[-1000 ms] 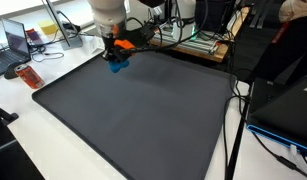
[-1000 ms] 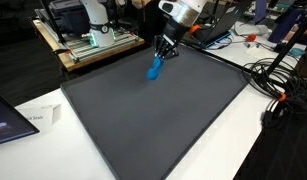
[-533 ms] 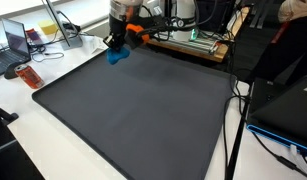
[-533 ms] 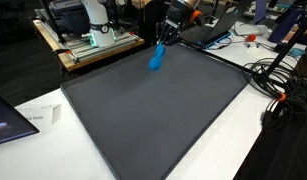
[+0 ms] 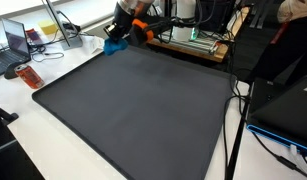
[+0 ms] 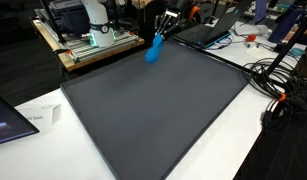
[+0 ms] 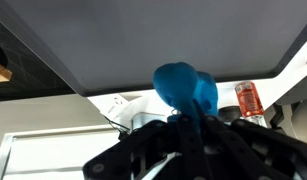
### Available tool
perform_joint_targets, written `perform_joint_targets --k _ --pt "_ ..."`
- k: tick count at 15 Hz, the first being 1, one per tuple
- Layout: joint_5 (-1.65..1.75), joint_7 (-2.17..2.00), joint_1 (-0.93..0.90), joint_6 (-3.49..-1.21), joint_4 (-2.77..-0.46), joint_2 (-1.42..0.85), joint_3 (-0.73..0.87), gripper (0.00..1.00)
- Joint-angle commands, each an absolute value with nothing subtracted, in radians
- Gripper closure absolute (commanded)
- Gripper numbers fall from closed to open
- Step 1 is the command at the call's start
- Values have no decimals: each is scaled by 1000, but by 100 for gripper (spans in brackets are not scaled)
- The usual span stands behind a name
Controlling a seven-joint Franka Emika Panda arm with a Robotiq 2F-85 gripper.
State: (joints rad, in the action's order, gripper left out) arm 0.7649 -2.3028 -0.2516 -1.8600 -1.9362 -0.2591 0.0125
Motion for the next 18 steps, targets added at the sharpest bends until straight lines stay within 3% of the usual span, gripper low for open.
perform_joint_targets --k 1,18 --pt "847 -2385 -255 -1784 -1966 -211 -25 99" --pt "1238 -2691 -285 -1318 -1917 -245 -163 99"
